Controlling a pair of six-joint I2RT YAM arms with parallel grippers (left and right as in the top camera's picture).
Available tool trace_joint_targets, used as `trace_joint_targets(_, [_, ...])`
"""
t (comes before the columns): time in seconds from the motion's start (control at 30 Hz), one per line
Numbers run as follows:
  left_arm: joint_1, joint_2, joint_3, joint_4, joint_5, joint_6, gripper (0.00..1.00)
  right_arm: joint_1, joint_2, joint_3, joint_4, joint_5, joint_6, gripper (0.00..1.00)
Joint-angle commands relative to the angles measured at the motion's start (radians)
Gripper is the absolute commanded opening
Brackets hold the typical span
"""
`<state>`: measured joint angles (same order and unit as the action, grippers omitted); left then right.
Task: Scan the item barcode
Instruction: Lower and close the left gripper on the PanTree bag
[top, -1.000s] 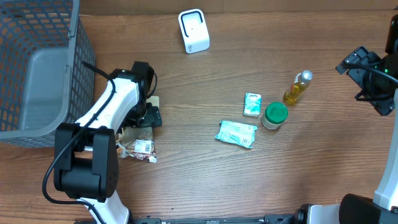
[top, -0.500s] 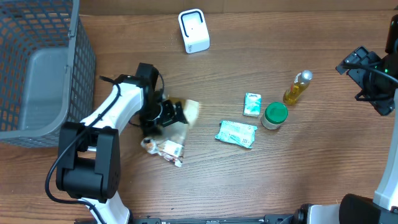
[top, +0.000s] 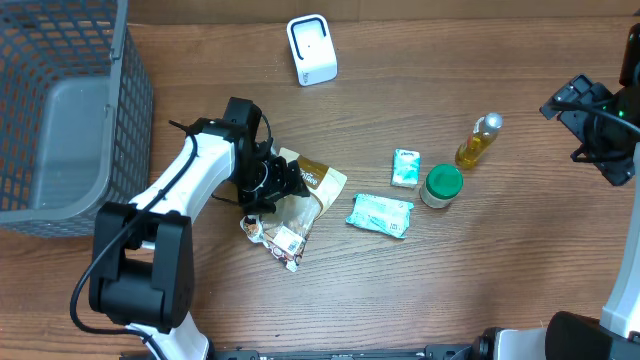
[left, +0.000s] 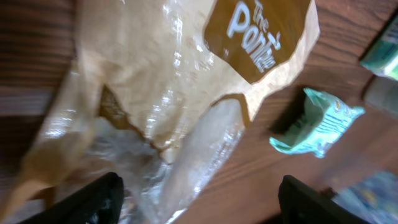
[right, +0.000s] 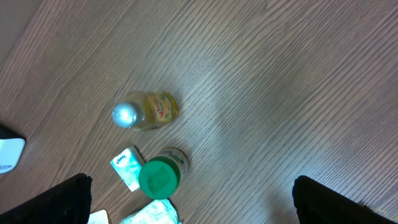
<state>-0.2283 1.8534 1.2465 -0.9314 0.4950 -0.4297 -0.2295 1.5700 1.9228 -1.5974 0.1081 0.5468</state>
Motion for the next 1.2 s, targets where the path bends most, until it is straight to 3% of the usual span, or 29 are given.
trace_joint_targets(0.0, [-0.024,-0.031,0.024,-0.003,-0.124,0.097,0.73,-0.004,-0.008,0.002,0.002,0.003,0.003,1.00])
trace_joint_targets(0.27, [-0.128,-0.029,0.024,0.017,-0.324,0.132,0.68,-0.004,-0.008,0.002,0.002,0.003,0.003,1.00])
trace_joint_targets(0.63, [-0.196,-0.028,0.016,0.023,-0.482,0.023,0.59,-0.004,-0.008,0.002,0.002,0.003,0.003,1.00])
trace_joint_targets(0.8, [-0.197,-0.027,-0.009,0.058,-0.502,-0.011,0.45,-0.004,-0.008,0.002,0.002,0.003,0.003,1.00])
trace_joint_targets(1.17, [-0.197,-0.027,-0.021,0.159,-0.503,-0.020,0.44,-0.004,-0.008,0.002,0.002,0.003,0.003,1.00])
